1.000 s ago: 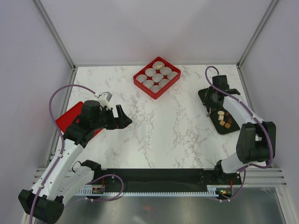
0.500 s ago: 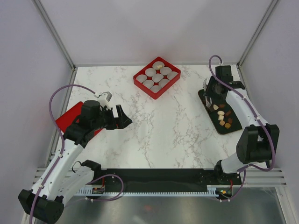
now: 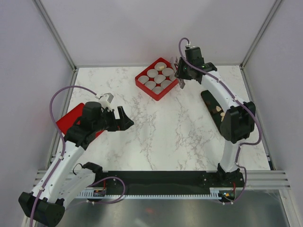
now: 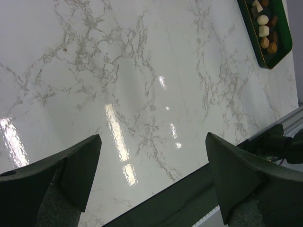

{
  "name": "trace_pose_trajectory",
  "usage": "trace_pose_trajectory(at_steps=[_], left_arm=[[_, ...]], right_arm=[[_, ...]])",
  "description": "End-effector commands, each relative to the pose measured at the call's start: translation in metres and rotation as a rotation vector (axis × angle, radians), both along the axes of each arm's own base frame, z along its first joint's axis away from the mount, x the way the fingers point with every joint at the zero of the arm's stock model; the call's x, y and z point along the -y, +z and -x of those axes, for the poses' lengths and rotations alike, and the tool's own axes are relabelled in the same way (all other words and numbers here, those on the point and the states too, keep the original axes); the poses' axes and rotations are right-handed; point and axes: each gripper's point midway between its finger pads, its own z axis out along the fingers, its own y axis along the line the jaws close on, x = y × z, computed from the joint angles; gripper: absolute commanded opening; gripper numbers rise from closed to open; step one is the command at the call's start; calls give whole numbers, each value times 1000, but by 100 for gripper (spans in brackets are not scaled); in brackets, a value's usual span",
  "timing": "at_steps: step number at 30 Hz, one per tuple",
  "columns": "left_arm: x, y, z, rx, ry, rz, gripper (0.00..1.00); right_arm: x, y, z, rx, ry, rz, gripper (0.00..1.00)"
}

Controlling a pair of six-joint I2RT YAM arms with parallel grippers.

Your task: Pack the chocolate

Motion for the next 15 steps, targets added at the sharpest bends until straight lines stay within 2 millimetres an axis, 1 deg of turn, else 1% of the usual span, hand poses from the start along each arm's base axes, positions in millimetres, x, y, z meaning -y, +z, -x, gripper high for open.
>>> trace_pose_trajectory(at_steps=[1, 3, 4, 5, 7, 9, 10, 11, 15], left_arm=[[0, 6, -5, 58, -24, -12, 100], [1, 5, -5, 55, -27, -12, 100], [1, 5, -4, 55, -28, -11, 100], [0, 5, -4, 55, -25, -12, 100], [0, 5, -5, 52, -25, -13, 100], [0, 5, -5, 55, -25, -12, 100], [0, 5, -5, 56, -26, -13, 100], [0, 6, -5, 58, -24, -12, 100], [1, 5, -4, 52, -26, -12, 100]], right_arm=[[-29, -2, -32, 46, 15, -30, 40], [-36, -8, -43, 65, 13, -16, 40], [-41, -16, -48, 63, 16, -8, 40], [-45, -17, -52, 76, 21, -13, 40], [-52, -23, -58, 82, 29, -21, 41], [-53, -27, -62, 88, 20, -11, 40], [-54, -35, -64, 79, 18, -2, 40], [-53, -35, -66, 82, 13, 4, 40], [-52, -51, -68, 61, 13, 23, 41]])
